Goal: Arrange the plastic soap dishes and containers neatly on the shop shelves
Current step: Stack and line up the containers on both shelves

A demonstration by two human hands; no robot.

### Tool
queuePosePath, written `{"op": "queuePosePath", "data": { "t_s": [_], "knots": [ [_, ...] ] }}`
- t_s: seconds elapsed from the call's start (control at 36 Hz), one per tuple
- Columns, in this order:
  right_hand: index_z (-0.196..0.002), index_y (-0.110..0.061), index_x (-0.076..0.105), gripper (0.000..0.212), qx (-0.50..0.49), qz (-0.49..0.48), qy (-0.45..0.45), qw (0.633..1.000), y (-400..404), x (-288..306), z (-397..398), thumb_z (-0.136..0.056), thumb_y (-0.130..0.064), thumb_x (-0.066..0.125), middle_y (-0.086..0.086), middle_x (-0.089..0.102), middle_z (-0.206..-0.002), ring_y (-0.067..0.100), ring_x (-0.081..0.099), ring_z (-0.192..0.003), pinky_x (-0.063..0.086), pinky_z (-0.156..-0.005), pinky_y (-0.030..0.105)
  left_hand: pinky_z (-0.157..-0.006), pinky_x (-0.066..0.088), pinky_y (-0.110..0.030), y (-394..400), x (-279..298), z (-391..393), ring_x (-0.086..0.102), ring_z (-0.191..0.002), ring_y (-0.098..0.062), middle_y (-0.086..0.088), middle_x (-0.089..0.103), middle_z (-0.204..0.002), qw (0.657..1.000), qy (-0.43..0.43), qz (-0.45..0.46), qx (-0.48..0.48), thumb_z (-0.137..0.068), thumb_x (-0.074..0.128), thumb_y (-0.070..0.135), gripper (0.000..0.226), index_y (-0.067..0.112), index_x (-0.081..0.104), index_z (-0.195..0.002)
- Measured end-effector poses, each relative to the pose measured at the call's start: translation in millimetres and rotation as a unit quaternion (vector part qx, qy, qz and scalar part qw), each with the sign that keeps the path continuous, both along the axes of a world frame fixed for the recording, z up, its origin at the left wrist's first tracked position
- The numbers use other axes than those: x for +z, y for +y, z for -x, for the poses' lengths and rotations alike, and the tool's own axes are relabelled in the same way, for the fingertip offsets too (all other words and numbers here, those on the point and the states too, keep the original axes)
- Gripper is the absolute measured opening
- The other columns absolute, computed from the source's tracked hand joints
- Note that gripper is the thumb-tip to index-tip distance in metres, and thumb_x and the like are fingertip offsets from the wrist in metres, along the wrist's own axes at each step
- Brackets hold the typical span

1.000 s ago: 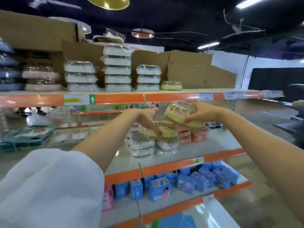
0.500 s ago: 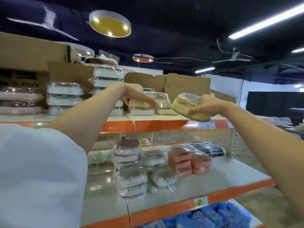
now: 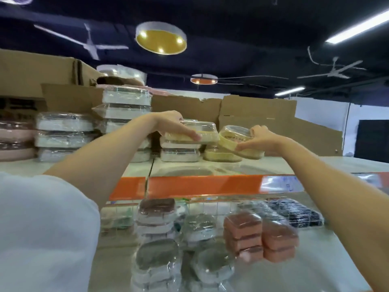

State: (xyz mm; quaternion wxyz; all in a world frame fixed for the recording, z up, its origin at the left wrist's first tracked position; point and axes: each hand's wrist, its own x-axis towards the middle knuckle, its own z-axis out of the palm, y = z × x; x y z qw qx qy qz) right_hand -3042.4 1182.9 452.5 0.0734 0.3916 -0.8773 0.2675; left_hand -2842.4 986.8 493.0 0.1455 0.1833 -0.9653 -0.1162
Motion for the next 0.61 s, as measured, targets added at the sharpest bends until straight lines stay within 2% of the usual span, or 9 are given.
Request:
{"op": "queuePosePath", "data": {
  "t_s": [0.11,0.19,0.28,0.42,0.53,0.61],
  "knots": [
    [-0.138,-0.008,0.033,0.090,0.038,-0.011,-0.002,0.999,-17,8,37,-0.074,-0.053,0.075,0.009,0.036,-0.134,0.024,0.043,-0.116,0.042,-0.085,0.033,-0.060,0.032,-0.027,-2,4,28,0.040,-0.065,-0.013,0.005,0.046,-0.076,1.000,-0.009,-0.013,0.012,-0.052,0.066,0.081,0.071,0.018,0.054,-0.081],
    [-0.145,-0.012,0.028,0.097,0.075,-0.033,-0.006,0.997,-31,14,60,-0.071,-0.054,0.076,0.008,0.033,-0.143,0.026,0.040,-0.126,0.043,-0.100,0.041,-0.058,0.033,-0.025,3,8,42,0.042,-0.062,-0.009,0.007,0.046,-0.072,0.999,0.007,-0.019,0.029,-0.059,0.064,0.075,0.056,0.022,0.051,-0.073],
    [-0.150,-0.016,0.022,0.100,0.099,-0.050,-0.010,0.994,-44,21,78,-0.074,-0.055,0.074,0.010,0.022,-0.151,0.030,0.032,-0.135,0.036,-0.110,0.049,-0.059,0.035,-0.025,11,13,52,0.044,-0.066,-0.009,0.006,0.048,-0.078,0.998,0.008,-0.015,0.054,-0.056,0.061,0.075,0.058,0.022,0.052,-0.077],
    [-0.151,-0.021,0.021,0.099,0.141,-0.064,-0.021,0.988,-66,23,102,-0.074,-0.057,0.072,0.011,0.016,-0.153,0.034,0.028,-0.137,0.032,-0.112,0.050,-0.060,0.034,-0.025,14,19,67,0.040,-0.067,-0.011,0.002,0.047,-0.079,0.996,0.001,-0.009,0.085,-0.052,0.064,0.083,0.075,0.016,0.054,-0.083],
    [-0.152,-0.022,0.018,0.101,0.204,-0.058,-0.064,0.975,-81,16,118,-0.074,-0.051,0.075,0.007,0.015,-0.158,0.030,0.024,-0.142,0.027,-0.116,0.048,-0.063,0.035,-0.028,18,22,78,0.040,-0.070,-0.014,0.001,0.049,-0.081,0.995,0.007,-0.008,0.104,-0.042,0.060,0.088,0.087,0.014,0.056,-0.088],
    [-0.151,-0.019,0.020,0.093,0.243,-0.028,-0.127,0.961,-89,7,129,-0.079,-0.038,0.075,0.005,0.022,-0.156,0.026,0.028,-0.140,0.028,-0.111,0.038,-0.059,0.033,-0.026,19,21,84,0.038,-0.066,-0.013,0.001,0.045,-0.076,0.994,0.000,-0.004,0.111,-0.046,0.059,0.087,0.083,0.014,0.053,-0.084]
  ]
}}
